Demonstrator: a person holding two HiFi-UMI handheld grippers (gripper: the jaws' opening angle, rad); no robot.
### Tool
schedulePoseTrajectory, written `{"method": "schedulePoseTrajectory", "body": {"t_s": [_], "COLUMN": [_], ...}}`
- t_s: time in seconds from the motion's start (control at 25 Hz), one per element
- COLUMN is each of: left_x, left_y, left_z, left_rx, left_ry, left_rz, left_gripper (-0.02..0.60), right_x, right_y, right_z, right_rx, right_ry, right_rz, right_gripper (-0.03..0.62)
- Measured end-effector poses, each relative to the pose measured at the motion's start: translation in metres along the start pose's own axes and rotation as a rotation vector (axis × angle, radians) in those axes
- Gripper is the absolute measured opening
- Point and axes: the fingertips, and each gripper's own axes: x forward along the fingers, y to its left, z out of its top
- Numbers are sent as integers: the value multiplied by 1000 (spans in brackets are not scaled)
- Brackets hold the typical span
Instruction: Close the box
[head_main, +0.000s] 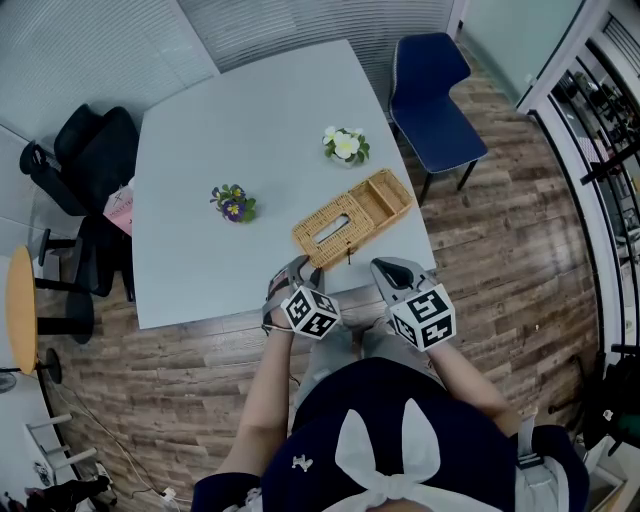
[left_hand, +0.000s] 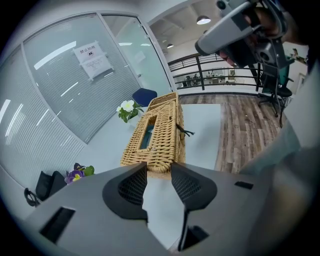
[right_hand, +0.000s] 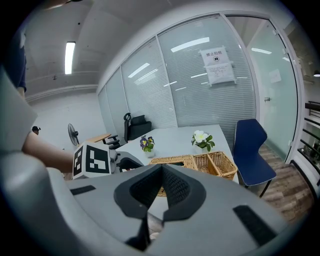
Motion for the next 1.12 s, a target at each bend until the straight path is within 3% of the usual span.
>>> {"method": "schedulePoseTrajectory", "body": {"t_s": [0.16, 0.44, 0.64, 1.0, 1.12], "left_x": [0, 1, -8, -35, -44], "left_y": [-6, -10, -5, 20, 30], "left_z": [-1, -6, -2, 15, 21], "left_rx": [-51, -106, -232, -417, -468], "left_ry": [11, 13, -19, -117, -160], "left_rz": [-60, -80, -111, -98, -72], "left_gripper": [180, 181, 181, 176, 136], "right_x": [-1, -1, 0, 0, 3], "right_y": [0, 0, 2, 4, 5], "right_z": [0, -3, -2, 8, 11], "right_rx": [-2, -6, -9, -19, -23], "right_ry": [2, 4, 2, -15, -21], "right_rz": [0, 3, 8, 14, 18], "right_gripper": [6, 6, 6, 6, 6]}}
